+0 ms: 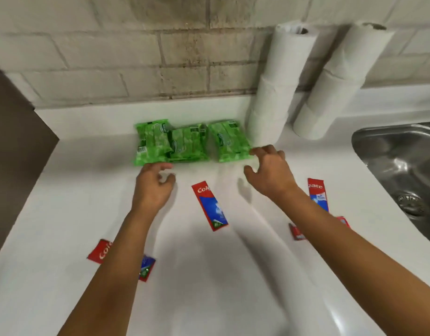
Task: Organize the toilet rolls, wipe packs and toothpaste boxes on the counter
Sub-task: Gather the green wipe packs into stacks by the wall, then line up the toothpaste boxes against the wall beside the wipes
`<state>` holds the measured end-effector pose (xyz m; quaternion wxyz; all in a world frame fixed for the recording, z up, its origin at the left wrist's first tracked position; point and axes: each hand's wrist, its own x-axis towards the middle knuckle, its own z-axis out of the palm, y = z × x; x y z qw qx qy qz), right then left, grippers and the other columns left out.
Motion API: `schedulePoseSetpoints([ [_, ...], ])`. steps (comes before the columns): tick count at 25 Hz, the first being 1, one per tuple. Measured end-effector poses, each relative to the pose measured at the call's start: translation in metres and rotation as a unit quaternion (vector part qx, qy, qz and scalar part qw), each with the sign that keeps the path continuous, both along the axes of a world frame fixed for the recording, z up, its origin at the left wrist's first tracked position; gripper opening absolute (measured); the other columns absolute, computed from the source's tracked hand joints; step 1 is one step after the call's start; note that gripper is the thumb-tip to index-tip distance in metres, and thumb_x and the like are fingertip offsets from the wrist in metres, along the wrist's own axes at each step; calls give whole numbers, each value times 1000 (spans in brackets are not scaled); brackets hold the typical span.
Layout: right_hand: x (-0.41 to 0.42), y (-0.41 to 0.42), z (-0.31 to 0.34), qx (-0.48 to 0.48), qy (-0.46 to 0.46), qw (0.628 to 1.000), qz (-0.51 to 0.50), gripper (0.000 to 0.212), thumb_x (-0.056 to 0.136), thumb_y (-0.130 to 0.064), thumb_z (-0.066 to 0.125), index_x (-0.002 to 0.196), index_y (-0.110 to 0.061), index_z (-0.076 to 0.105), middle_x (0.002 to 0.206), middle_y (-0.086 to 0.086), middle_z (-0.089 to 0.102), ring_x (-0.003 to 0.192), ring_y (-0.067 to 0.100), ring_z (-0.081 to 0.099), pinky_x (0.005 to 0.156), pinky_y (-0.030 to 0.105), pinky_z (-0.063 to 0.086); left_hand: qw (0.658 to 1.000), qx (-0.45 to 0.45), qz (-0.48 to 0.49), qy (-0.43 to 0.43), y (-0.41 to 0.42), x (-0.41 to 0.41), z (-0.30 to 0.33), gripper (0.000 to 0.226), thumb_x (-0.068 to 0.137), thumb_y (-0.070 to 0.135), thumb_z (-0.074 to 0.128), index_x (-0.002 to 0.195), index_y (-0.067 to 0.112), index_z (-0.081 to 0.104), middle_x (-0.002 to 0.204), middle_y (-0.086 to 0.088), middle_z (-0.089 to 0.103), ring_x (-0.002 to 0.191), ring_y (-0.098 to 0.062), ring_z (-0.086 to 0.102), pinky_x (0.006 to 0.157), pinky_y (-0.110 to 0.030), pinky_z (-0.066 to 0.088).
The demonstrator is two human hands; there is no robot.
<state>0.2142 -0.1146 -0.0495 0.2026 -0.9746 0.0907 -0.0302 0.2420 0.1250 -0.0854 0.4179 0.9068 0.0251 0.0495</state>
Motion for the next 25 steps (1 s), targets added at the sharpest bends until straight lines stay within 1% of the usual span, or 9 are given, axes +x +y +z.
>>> schedulePoseSetpoints([
  [2, -30, -29, -6, 23, 22, 999, -11, 42, 85, -24, 56, 127, -14, 54, 130, 14, 50, 119, 39, 41, 99, 39, 39, 1000, 5, -29, 11, -29, -25, 3, 26, 85, 12, 61, 110, 14, 66, 121, -10, 56, 91, -22, 58, 83, -22, 41],
  [4, -57, -59, -12, 39, 40, 998, -20, 38, 86, -21, 56, 123, -14, 56, 130, 13, 50, 121, 38, 41, 101, 39, 38, 998, 28, -54, 28, -54, -45, -2, 26, 84, 11, 61, 110, 13, 66, 121, -11, 56, 104, -26, 59, 87, -23, 40],
  [7, -91, -98, -24, 67, 49, 995, -58, 35, 86, -20, 57, 120, -13, 58, 128, 12, 50, 119, 36, 46, 99, 46, 43, 993, 71, -65, 73, -75, -63, -19, 33, 83, 16, 62, 115, 14, 64, 129, -13, 51, 117, -27, 53, 97, -26, 39],
  [10, -113, -122, -34, 34, 105, 990, -91, 40, 87, -26, 58, 125, -15, 55, 131, 13, 48, 118, 35, 46, 98, 46, 45, 987, 123, -47, 97, -83, -72, -33, 37, 85, 28, 59, 121, 18, 59, 135, -15, 42, 122, -33, 47, 102, -38, 41],
  [13, -131, -129, -43, -13, 155, 987, -30, 53, 83, -41, 64, 132, -25, 49, 137, 8, 42, 124, 30, 40, 102, 41, 38, 986, 139, -14, 87, -94, -82, -36, 36, 88, 31, 56, 120, 15, 61, 131, -15, 45, 122, -32, 46, 99, -39, 41],
  [16, -137, -132, -50, -40, 153, 987, -2, 52, 82, -45, 63, 131, -30, 49, 138, 6, 40, 126, 27, 37, 102, 43, 37, 985, 157, 6, 71, -100, -85, -37, 34, 89, 27, 56, 117, 10, 62, 124, -15, 56, 115, -32, 52, 93, -38, 44],
  [20, -134, -136, -51, -44, 150, 988, -7, 47, 82, -42, 64, 126, -27, 54, 136, 6, 41, 124, 28, 38, 102, 43, 35, 983, 154, 34, 95, -109, -79, -33, 32, 88, 10, 55, 120, 3, 57, 123, -20, 57, 115, -35, 52, 95, -39, 44],
  [23, -131, -136, -51, -44, 159, 986, 1, 43, 82, -41, 64, 122, -26, 56, 134, 5, 41, 123, 27, 40, 101, 42, 35, 979, 156, 49, 122, -114, -75, -29, 49, 86, 0, 51, 134, 5, 43, 125, -25, 52, 116, -38, 50, 96, -43, 44],
  [25, -129, -137, -52, -27, 161, 987, 6, 42, 82, -39, 66, 120, -24, 57, 131, 7, 43, 119, 27, 46, 99, 41, 38, 982, 117, 55, 140, -111, -71, -28, 62, 84, -2, 54, 141, 7, 32, 128, -26, 48, 117, -39, 49, 96, -45, 44],
])
